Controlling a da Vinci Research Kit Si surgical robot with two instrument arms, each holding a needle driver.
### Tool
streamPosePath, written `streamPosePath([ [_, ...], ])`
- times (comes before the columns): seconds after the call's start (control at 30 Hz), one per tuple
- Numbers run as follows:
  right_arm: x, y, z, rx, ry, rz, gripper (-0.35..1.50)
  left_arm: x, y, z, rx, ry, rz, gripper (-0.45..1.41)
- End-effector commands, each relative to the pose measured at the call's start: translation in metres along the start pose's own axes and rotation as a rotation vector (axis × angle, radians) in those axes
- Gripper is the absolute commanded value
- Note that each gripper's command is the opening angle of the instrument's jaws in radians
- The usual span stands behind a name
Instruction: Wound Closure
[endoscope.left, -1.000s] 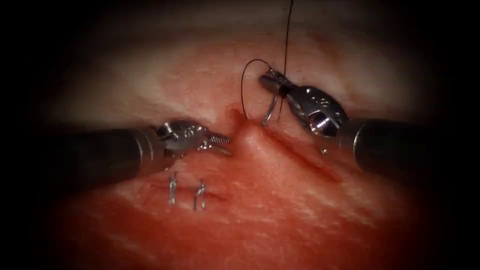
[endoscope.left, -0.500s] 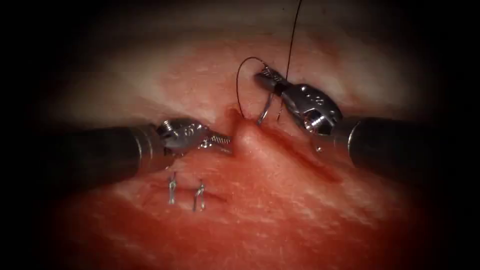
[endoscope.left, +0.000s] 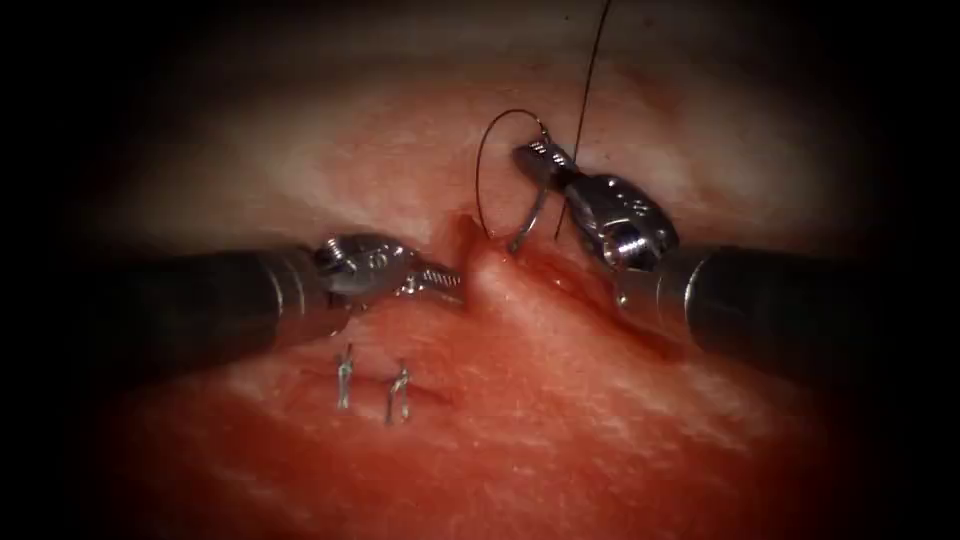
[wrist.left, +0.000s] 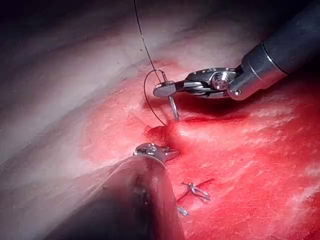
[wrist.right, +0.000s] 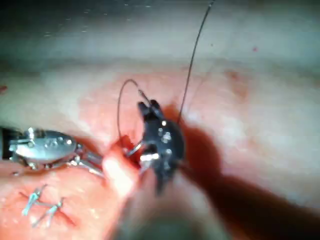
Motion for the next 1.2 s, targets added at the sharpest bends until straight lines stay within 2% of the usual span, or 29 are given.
streamPosePath([
  [0.03,-0.0002,-0.0006,0.0009,0.004,0.0,0.021,-0.35,-0.0003,-0.0001,0.001,-0.002,-0.001,0.002,-0.1],
  [0.23,-0.0007,-0.0006,0.0009,0.001,-0.029,0.109,-0.35,-0.0004,-0.0002,0.0011,-0.002,0.0,0.004,-0.1],
  [0.63,-0.0021,-0.0008,0.0007,-0.011,-0.06,0.166,-0.35,-0.0003,-0.0002,0.0011,-0.001,0.0,0.003,-0.11],
  [1.2,-0.0032,-0.0029,0.0,0.029,-0.111,0.354,-0.35,-0.0003,-0.0002,0.0012,-0.001,0.0,0.003,-0.16],
])
